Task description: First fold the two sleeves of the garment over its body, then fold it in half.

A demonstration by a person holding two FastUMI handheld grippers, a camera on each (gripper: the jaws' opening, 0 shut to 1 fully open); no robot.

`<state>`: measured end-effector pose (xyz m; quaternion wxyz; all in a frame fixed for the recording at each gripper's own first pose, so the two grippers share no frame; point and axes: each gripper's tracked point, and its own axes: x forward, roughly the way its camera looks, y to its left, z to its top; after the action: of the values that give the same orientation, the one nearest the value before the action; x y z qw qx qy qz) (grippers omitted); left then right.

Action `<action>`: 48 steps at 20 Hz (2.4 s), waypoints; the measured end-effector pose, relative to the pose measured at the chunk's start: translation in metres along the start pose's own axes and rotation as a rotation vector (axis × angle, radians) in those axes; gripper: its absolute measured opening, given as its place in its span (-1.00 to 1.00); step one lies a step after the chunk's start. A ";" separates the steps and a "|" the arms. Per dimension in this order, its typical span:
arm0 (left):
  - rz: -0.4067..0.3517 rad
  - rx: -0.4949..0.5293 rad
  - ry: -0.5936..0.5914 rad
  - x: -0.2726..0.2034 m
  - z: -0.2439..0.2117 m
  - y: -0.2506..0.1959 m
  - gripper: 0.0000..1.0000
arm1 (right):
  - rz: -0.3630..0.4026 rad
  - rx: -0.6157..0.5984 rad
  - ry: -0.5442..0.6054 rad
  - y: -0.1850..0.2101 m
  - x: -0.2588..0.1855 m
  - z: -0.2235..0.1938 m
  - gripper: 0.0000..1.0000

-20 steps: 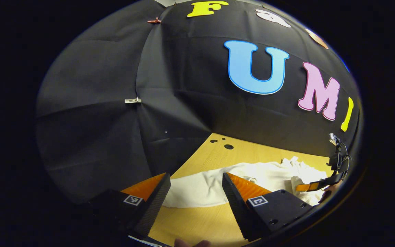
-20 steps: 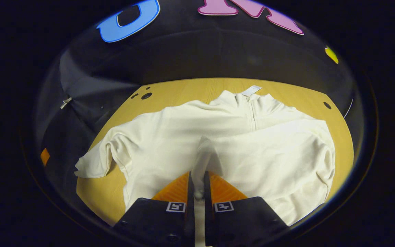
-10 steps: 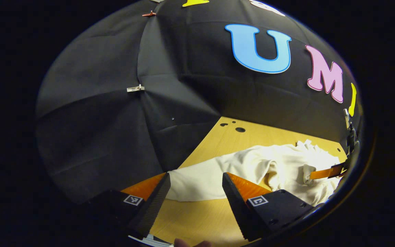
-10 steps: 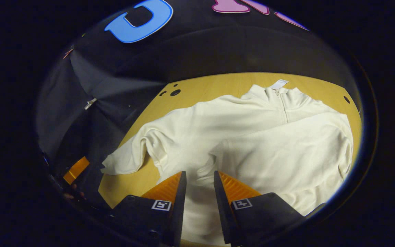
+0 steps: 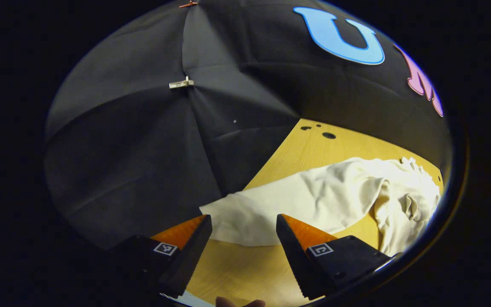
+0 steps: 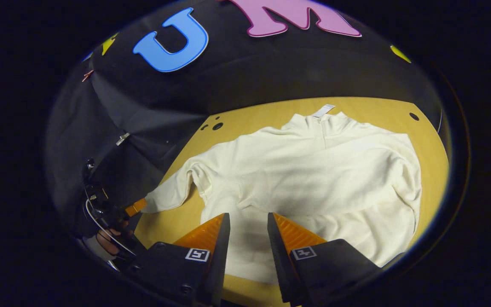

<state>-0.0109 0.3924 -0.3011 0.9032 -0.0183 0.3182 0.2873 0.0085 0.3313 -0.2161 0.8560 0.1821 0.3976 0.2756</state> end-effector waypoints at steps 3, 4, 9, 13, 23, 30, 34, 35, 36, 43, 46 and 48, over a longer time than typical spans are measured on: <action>0.056 0.006 0.040 0.017 -0.007 0.010 0.89 | -0.048 0.046 -0.047 -0.024 -0.021 0.011 0.09; 0.079 0.013 0.060 0.021 -0.013 0.013 0.89 | -0.059 0.066 -0.063 -0.031 -0.027 0.013 0.09; 0.094 0.022 0.132 0.032 -0.033 0.012 0.90 | -0.107 0.129 -0.101 -0.062 -0.055 0.014 0.09; -0.008 0.033 0.120 0.034 -0.034 -0.008 0.41 | -0.108 0.161 -0.117 -0.074 -0.069 0.011 0.10; 0.016 0.097 0.171 0.022 -0.014 -0.022 -0.75 | -0.126 0.208 -0.163 -0.114 -0.104 0.008 0.10; -0.060 0.007 -0.012 -0.038 0.065 -0.064 -0.77 | -0.160 0.217 -0.170 -0.151 -0.122 -0.002 0.10; -0.148 0.011 -0.128 -0.078 0.120 -0.114 -0.78 | -0.171 0.247 -0.174 -0.167 -0.131 -0.008 0.10; -0.176 0.019 -0.158 -0.088 0.133 -0.130 -0.78 | -0.172 0.255 -0.177 -0.171 -0.133 -0.008 0.09; -0.202 0.030 -0.186 -0.099 0.146 -0.147 -0.78 | -0.173 0.262 -0.182 -0.174 -0.135 -0.009 0.09; -0.394 0.163 -0.269 -0.161 0.176 -0.279 -0.78 | -0.196 0.299 -0.211 -0.198 -0.155 -0.009 0.10; -0.484 0.193 -0.262 -0.180 0.164 -0.334 -0.79 | -0.216 0.317 -0.222 -0.212 -0.163 -0.011 0.09; -0.529 0.213 -0.258 -0.192 0.156 -0.364 -0.79 | -0.227 0.328 -0.225 -0.221 -0.168 -0.013 0.09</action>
<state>0.1483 0.0249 -0.1189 0.9764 0.0306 0.2136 0.0073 -0.0188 0.0559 -0.2439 0.8795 0.3024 0.3570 0.0870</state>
